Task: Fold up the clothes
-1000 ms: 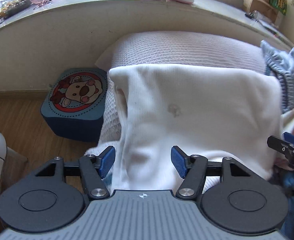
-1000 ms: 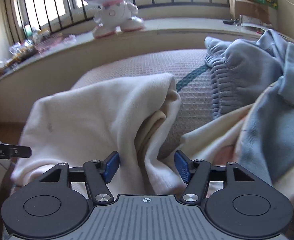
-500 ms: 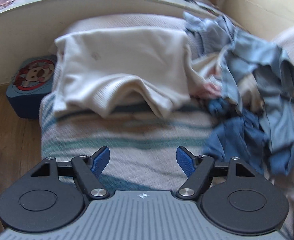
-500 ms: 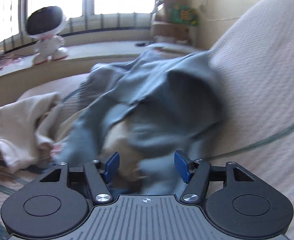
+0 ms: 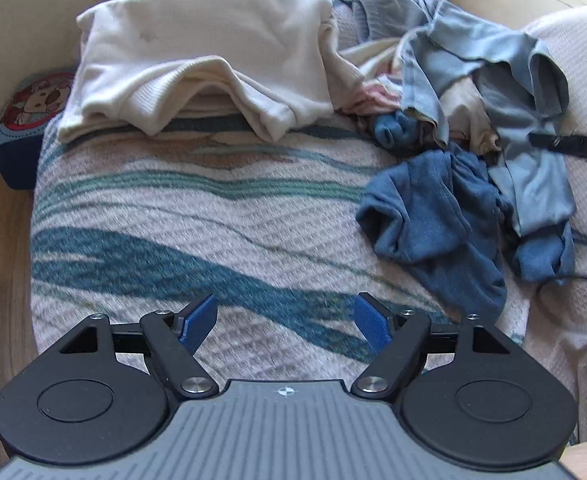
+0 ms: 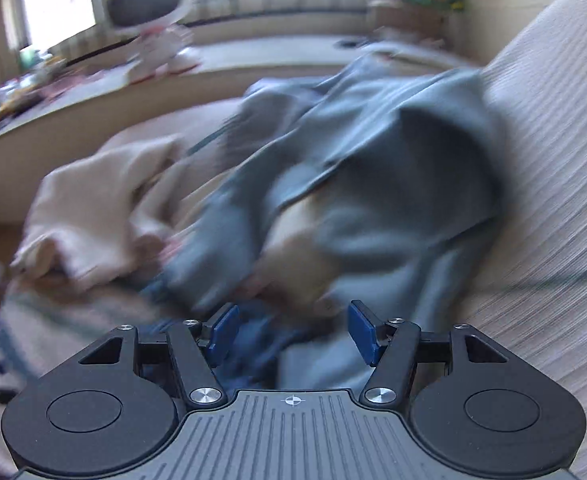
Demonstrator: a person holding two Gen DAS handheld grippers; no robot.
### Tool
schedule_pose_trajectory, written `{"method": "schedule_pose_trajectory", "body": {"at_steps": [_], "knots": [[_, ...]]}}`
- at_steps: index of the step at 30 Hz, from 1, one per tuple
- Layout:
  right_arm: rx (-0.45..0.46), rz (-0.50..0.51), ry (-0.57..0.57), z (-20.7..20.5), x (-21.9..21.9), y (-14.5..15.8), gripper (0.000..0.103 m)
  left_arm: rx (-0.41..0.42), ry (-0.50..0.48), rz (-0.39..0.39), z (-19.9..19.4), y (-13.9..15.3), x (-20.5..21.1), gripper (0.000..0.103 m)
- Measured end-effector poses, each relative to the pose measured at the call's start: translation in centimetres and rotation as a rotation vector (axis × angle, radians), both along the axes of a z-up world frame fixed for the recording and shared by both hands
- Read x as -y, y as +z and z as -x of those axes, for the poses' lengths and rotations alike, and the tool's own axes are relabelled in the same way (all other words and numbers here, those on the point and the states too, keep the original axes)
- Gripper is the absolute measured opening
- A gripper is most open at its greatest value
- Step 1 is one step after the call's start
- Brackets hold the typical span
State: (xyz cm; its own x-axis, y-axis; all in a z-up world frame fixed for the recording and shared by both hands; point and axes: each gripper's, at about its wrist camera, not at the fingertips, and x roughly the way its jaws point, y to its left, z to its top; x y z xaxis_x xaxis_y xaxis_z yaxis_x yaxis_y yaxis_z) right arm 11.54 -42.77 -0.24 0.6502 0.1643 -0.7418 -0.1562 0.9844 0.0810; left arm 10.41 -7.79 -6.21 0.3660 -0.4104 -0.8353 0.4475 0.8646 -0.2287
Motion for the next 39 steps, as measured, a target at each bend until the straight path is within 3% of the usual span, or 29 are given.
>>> {"method": "schedule_pose_trajectory", "body": {"at_steps": [5, 9, 10, 14, 16, 20, 27, 35, 39], "knots": [[-0.071, 0.011, 0.134, 0.4, -4.4, -2.8, 0.060, 0.006, -0.031, 0.002, 1.5, 0.4, 0.4, 0.074], [-0.149, -0.010, 0.221, 0.5, -6.5, -3.2, 0.046, 0.008, 0.004, 0.042, 2.5, 0.9, -0.6, 0.077], [-0.170, -0.023, 0.227, 0.5, -6.7, -3.5, 0.039, 0.001, 0.020, 0.057, 2.7, 0.9, -0.9, 0.077], [-0.205, -0.060, 0.185, -0.1, -7.1, -5.5, 0.038, -0.028, 0.030, 0.079, 3.5, 0.5, -1.3, 0.077], [-0.217, -0.092, 0.180, -0.3, -7.5, -6.3, 0.015, -0.023, 0.018, 0.063, 4.1, 0.4, -1.2, 0.077], [-0.199, -0.092, 0.239, 0.2, -9.6, -5.4, 0.007, -0.025, 0.051, 0.090, 5.0, 0.5, -2.6, 0.077], [-0.058, -0.241, 0.373, 0.8, -14.3, 1.6, 0.007, -0.003, 0.118, 0.096, 6.1, 1.0, -5.6, 0.077], [0.205, -0.405, 0.584, 3.9, -18.9, 11.7, 0.007, 0.065, 0.179, 0.120, 7.7, 2.6, -8.4, 0.077], [0.233, -0.401, 0.653, 6.5, -18.5, 13.1, 0.007, 0.066, 0.197, 0.129, 8.0, 2.7, -9.1, 0.078]]}}
